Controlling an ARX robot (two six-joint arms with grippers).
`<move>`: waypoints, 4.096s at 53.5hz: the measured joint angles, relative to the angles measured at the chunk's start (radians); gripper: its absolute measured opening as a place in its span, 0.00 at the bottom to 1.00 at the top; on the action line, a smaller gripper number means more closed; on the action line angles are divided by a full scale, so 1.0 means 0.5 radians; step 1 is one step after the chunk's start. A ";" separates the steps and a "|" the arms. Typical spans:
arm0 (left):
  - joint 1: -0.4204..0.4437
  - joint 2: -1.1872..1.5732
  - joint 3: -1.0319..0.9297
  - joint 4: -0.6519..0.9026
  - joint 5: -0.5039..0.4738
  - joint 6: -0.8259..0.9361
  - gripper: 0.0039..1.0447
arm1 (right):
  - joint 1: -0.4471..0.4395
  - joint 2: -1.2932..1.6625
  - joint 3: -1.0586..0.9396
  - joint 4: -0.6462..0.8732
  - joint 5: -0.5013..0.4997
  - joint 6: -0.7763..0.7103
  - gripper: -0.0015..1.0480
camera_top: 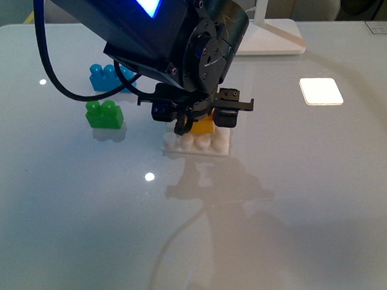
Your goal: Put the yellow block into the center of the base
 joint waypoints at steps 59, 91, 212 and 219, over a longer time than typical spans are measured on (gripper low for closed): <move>-0.010 0.080 0.096 -0.060 -0.019 0.037 0.60 | 0.001 0.000 0.000 0.000 0.000 -0.001 0.92; -0.016 0.120 0.027 0.105 -0.021 0.008 0.60 | 0.001 0.000 0.000 0.000 0.000 0.000 0.92; 0.082 -0.331 -0.424 0.086 0.278 -0.218 0.93 | 0.000 -0.001 0.000 -0.001 -0.002 -0.001 0.92; 0.131 -0.578 -0.644 0.195 0.281 -0.248 0.93 | 0.000 -0.001 0.000 -0.001 -0.001 -0.001 0.92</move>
